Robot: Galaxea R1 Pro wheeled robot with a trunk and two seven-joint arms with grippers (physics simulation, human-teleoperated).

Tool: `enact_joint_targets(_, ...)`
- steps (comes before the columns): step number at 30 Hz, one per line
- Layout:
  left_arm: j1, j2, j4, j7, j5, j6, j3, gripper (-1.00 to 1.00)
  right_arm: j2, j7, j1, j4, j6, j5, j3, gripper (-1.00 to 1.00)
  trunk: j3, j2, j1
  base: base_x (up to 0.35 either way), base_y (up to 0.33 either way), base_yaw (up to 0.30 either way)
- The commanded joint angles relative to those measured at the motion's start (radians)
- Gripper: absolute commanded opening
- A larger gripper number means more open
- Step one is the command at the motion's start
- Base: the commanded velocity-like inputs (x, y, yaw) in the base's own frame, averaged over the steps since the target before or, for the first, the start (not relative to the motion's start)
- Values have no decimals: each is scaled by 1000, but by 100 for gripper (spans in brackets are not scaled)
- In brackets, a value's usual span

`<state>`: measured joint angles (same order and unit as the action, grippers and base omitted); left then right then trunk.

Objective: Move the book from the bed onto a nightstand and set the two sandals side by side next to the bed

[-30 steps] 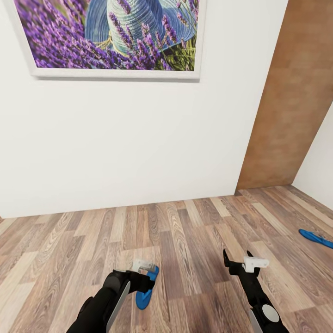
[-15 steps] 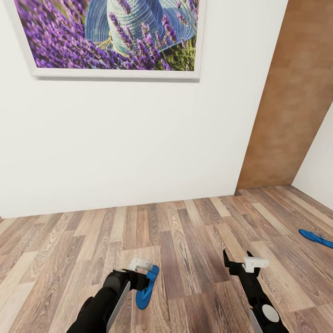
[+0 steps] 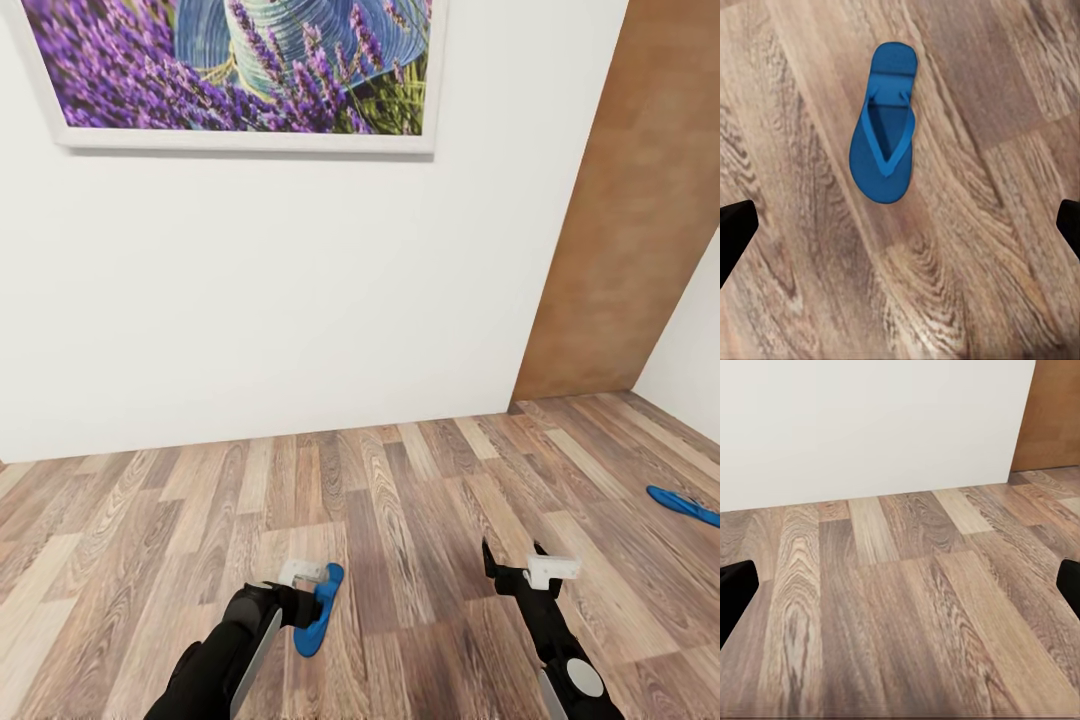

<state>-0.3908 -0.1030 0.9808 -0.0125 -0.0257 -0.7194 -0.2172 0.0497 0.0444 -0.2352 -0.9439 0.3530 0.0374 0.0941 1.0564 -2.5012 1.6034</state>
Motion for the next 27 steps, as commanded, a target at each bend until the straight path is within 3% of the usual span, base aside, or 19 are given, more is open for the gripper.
enact_joint_targets(1, 0, 0, 1, -1, -2, -5, -1, 100, 0, 5, 0, 0, 3, 4, 1, 100, 5, -1, 0, 0, 0, 0)
enact_joint_targets(27, 0, -1, 1, -1, -2, -5, -2, 100, -1, 5, 0, 0, 3, 4, 1, 100, 105, -7, 12, 0, 0, 0)
